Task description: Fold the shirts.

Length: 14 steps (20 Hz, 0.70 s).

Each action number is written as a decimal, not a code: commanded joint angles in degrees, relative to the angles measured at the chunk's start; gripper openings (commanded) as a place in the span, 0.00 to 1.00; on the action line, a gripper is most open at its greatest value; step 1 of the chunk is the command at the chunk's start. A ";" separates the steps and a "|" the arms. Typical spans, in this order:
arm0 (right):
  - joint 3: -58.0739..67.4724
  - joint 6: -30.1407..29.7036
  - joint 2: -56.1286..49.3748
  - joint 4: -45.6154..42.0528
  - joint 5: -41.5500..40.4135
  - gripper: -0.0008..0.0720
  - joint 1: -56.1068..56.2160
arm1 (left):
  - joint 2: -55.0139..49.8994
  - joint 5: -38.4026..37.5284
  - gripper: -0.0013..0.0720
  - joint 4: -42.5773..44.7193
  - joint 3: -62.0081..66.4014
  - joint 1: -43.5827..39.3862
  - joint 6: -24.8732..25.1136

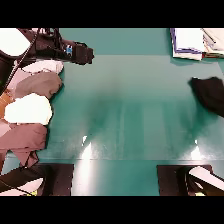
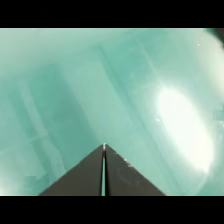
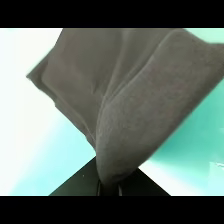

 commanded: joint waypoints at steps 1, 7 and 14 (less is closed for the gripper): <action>-2.84 0.04 1.29 -4.92 -0.79 0.03 -5.03 | -0.02 0.42 0.06 -0.13 0.00 -0.02 -0.24; 6.47 2.38 -0.02 -18.84 4.07 0.93 -4.66 | -0.02 -0.39 0.06 -0.04 0.00 0.00 0.26; 16.79 4.37 0.50 -6.62 11.82 0.92 3.15 | -0.02 -0.28 0.06 -0.11 0.00 0.00 0.26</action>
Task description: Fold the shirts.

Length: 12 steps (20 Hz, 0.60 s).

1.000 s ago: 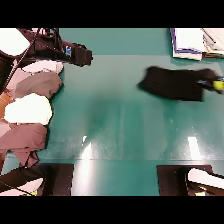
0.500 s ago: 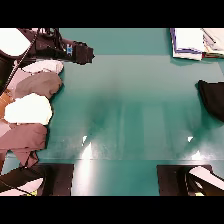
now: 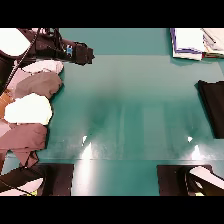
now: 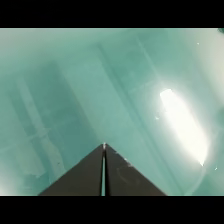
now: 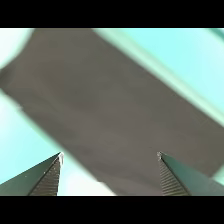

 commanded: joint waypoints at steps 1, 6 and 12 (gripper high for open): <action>2.19 0.66 1.05 8.15 4.24 0.92 9.22 | -0.02 0.00 0.06 0.00 0.00 0.00 0.17; 0.04 0.55 3.43 9.38 3.69 0.60 32.50 | 0.00 0.26 0.06 1.14 0.00 0.00 0.11; 4.39 -0.81 3.41 8.72 2.89 0.03 49.77 | 0.00 0.44 0.06 1.09 0.00 0.00 0.11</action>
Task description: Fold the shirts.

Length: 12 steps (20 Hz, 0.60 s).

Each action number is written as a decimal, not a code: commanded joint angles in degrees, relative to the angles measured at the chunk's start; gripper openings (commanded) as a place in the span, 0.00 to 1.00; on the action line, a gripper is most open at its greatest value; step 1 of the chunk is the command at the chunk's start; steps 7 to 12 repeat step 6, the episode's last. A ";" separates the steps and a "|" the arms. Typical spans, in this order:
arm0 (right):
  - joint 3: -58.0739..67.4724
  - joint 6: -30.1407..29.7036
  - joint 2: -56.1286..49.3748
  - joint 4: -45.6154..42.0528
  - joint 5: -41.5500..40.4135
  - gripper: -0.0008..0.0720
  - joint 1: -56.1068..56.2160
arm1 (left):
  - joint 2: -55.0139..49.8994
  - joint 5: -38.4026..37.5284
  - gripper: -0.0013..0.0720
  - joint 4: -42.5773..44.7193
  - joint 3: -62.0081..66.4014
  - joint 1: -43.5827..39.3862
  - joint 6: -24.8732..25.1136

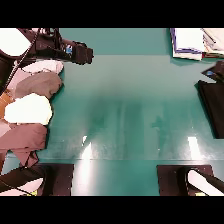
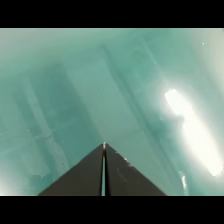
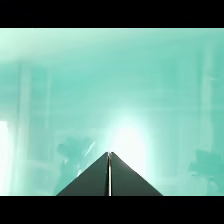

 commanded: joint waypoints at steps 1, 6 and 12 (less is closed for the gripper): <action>1.92 -0.42 0.11 0.13 -1.05 0.03 8.41 | 0.00 0.15 0.06 0.07 0.00 0.00 -0.04; 1.90 -0.39 0.11 0.22 -1.33 0.03 9.35 | 0.00 0.15 0.06 0.07 0.00 0.00 -0.04; 1.90 -0.39 0.11 0.22 -1.33 0.03 9.35 | 0.00 0.15 0.06 0.07 0.00 0.00 -0.04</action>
